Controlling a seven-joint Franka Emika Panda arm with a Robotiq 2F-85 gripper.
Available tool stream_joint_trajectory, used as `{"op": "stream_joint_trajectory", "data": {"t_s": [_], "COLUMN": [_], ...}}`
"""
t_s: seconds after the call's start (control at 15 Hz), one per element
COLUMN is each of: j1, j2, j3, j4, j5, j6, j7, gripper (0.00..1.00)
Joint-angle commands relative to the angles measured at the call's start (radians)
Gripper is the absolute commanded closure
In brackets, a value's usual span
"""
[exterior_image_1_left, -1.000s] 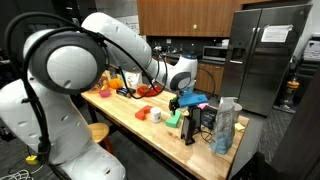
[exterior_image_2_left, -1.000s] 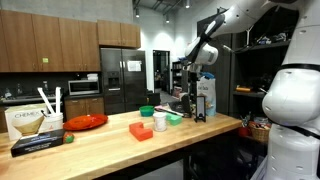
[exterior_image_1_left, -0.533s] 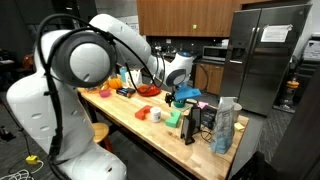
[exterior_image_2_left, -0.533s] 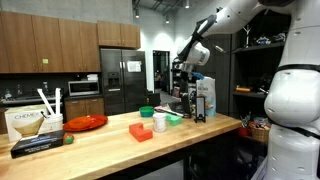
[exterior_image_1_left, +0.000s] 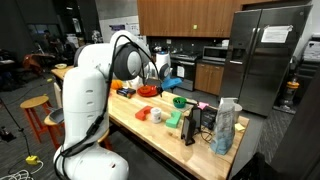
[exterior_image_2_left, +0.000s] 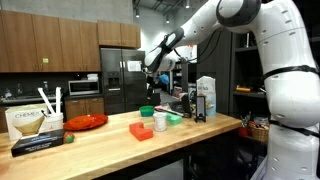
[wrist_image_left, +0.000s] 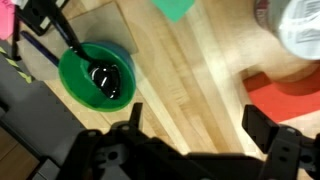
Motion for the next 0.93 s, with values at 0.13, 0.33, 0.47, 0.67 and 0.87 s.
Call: {"op": "stream_joint_trajectory", "data": {"t_s": [0.13,0.33,0.47,0.67,0.87], "j1": [0.020,-0.020,-0.049,-0.088,-0.107], "j2": [0.251,0.305,0.318,0.339,0.377], "j3": [-0.020,-0.005,-0.001,0.013,0.017], "j4": [0.377,0.567,0.655,0.771,0.864], "j5": [-0.317,-0.300,-0.277,-0.218,-0.177], "j6": [-0.173,-0.370,-0.468,-0.634,-0.775], "j7": [0.255,0.240,0.240,0.231,0.252], "gripper": [0.00,0.00,0.00,0.00,0.00]}}
